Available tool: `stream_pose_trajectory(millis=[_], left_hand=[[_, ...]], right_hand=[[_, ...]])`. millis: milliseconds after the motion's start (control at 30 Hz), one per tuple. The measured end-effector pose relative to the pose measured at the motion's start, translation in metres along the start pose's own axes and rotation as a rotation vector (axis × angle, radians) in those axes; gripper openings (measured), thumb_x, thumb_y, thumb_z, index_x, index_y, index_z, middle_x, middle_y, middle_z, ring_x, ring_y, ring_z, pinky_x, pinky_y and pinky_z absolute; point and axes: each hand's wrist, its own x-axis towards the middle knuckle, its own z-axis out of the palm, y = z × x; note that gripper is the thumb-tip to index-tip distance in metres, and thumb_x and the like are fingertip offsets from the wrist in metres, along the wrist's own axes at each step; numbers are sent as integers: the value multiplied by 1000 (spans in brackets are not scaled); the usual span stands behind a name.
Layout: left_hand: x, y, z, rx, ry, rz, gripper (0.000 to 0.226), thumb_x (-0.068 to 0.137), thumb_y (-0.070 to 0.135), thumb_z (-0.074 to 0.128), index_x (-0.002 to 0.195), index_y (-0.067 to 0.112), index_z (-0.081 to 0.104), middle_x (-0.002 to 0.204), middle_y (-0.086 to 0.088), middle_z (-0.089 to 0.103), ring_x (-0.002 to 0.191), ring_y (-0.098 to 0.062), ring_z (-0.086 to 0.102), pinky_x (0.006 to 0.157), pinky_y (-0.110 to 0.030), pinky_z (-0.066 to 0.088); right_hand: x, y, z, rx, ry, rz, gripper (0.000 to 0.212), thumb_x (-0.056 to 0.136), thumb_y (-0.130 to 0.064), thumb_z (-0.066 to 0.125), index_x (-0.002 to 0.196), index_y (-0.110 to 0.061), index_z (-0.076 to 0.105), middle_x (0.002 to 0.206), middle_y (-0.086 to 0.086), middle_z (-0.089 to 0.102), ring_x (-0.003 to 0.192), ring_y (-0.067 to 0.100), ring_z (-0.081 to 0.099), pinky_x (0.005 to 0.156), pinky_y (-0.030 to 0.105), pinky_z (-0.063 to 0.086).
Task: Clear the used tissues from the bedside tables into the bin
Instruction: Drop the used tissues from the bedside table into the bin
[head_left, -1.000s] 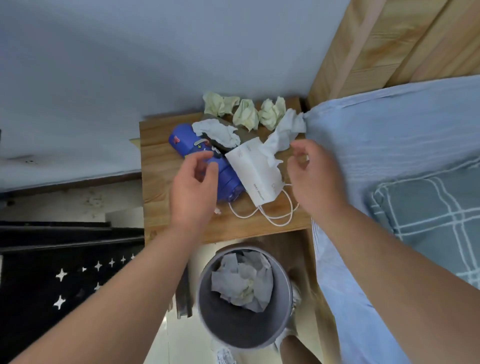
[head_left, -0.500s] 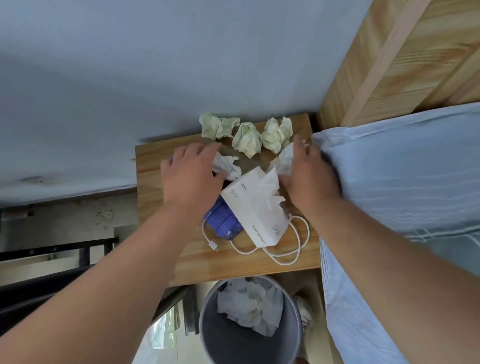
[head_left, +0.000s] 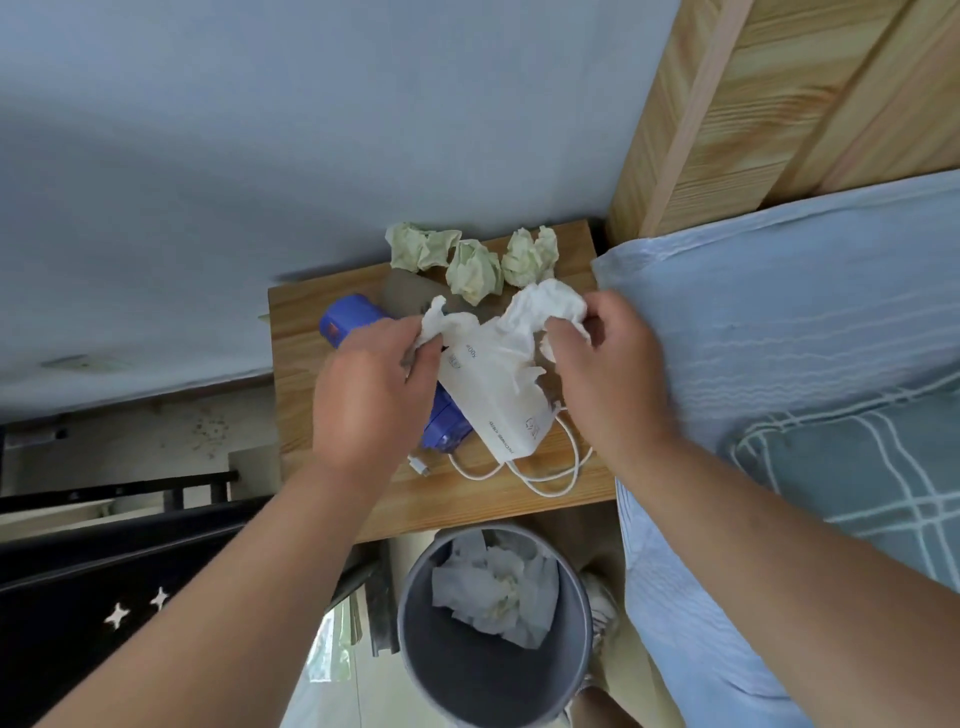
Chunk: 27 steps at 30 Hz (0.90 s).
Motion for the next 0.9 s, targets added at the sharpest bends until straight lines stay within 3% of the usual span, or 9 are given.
stream_pose_trajectory(millis=[67, 200, 300, 367, 533, 600, 667, 800, 900], left_hand=[[-28, 2, -5, -124, 9, -85, 40, 102, 38, 55, 65, 35, 39, 59, 10, 46, 54, -12, 40, 50, -30, 30], [-98, -10, -4, -215, -55, -57, 41, 102, 36, 57, 66, 40, 38, 65, 18, 49, 56, -5, 44, 50, -17, 33], [-161, -34, 17, -245, -147, -204, 38, 101, 46, 54, 70, 27, 42, 62, 7, 45, 56, -13, 41, 52, -21, 33], [-199, -51, 36, -246, -253, -333, 34, 101, 50, 53, 78, 24, 54, 63, 4, 55, 59, -15, 50, 57, -31, 43], [-266, -95, 86, -259, -588, -666, 26, 103, 47, 51, 100, 28, 68, 88, 4, 74, 79, -16, 73, 79, -42, 63], [-282, -111, 101, -274, -657, -717, 21, 101, 42, 56, 100, 25, 69, 87, 1, 75, 79, -20, 75, 80, -47, 65], [-292, -123, 114, -309, -687, -764, 21, 97, 36, 64, 112, 22, 71, 93, -2, 76, 84, -23, 76, 81, -50, 66], [-298, -137, 128, -436, -682, -901, 43, 95, 24, 73, 137, 20, 64, 124, 0, 70, 84, -16, 70, 68, -39, 68], [-300, -134, 127, -440, -699, -876, 46, 96, 27, 71, 141, 24, 60, 124, 2, 62, 86, -13, 65, 81, -45, 66]], right_hand=[[-29, 0, -10, 63, 20, 7, 5, 91, -35, 64, 93, -31, 65, 83, -15, 71, 74, 2, 65, 56, 11, 47], [-93, 21, -23, 188, -9, 64, 6, 89, -26, 64, 83, -25, 65, 73, -5, 67, 56, -1, 52, 48, 8, 39], [-150, 55, -16, 107, -98, 114, 8, 87, -30, 61, 82, -24, 64, 73, 0, 63, 56, 1, 49, 49, 11, 40], [-185, 84, -8, -32, -163, 174, 11, 86, -38, 57, 82, -30, 62, 72, -8, 64, 59, 2, 55, 50, 14, 43], [-244, 156, 22, -279, -252, 309, 22, 91, -48, 48, 85, -31, 60, 74, -12, 67, 73, 6, 64, 54, 24, 43], [-257, 180, 37, -359, -294, 355, 20, 97, -45, 48, 92, -31, 61, 81, -12, 68, 81, 12, 66, 60, 28, 45], [-263, 203, 52, -442, -374, 397, 23, 101, -45, 48, 103, -26, 61, 93, -4, 71, 92, 23, 69, 71, 34, 51], [-259, 222, 65, -518, -511, 506, 59, 98, -60, 48, 140, -20, 55, 122, 5, 70, 113, 29, 66, 88, 38, 52], [-254, 220, 63, -541, -547, 518, 65, 96, -64, 45, 144, -21, 52, 127, 4, 70, 115, 27, 66, 91, 40, 54]])
